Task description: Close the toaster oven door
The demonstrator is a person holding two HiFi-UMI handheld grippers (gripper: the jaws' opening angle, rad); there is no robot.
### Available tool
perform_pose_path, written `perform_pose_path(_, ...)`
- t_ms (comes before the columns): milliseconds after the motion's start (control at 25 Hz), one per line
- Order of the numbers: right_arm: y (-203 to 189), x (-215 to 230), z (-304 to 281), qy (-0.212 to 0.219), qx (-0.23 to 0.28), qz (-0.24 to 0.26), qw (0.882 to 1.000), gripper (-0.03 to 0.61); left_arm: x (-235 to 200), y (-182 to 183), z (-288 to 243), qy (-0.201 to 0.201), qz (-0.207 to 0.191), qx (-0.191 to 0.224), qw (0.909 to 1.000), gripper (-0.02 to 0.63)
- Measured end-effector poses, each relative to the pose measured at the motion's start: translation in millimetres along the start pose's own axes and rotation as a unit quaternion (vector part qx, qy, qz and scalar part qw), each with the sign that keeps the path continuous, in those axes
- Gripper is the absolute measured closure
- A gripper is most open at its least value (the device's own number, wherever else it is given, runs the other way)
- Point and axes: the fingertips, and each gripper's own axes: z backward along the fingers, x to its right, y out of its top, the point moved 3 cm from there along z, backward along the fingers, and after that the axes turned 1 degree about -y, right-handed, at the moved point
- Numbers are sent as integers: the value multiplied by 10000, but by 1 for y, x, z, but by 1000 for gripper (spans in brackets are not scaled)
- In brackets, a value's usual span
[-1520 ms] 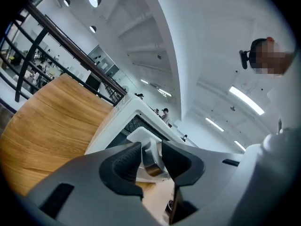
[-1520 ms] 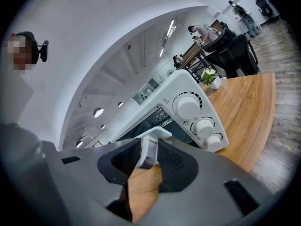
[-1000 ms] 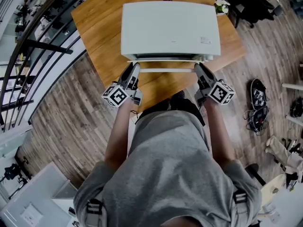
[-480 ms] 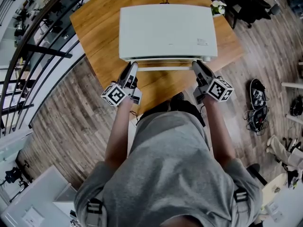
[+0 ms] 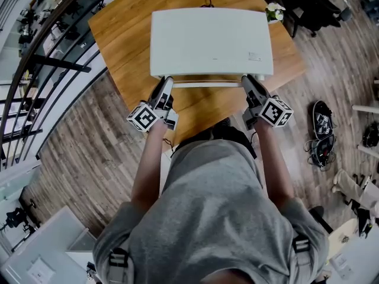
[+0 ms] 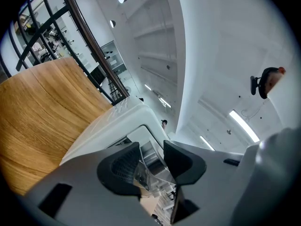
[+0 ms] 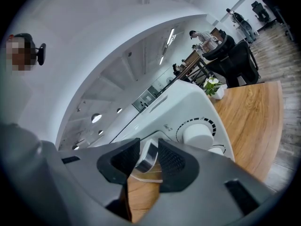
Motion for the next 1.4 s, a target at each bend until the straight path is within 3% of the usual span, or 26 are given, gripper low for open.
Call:
perform_pose_path(680,3,2,1,31,154,17,9999,448,0,0,-3,-204,-167,-72,9996,430)
perform_pose_path(1200,3,-7,17,-26,341,442,9984,449,2,-3,8,-196,-504,-143,9984,403)
perform_pose_path(1400,-7,-13,22,-103,315,922,9952,457,2,-5,16,-121,-802,-287,9963,406)
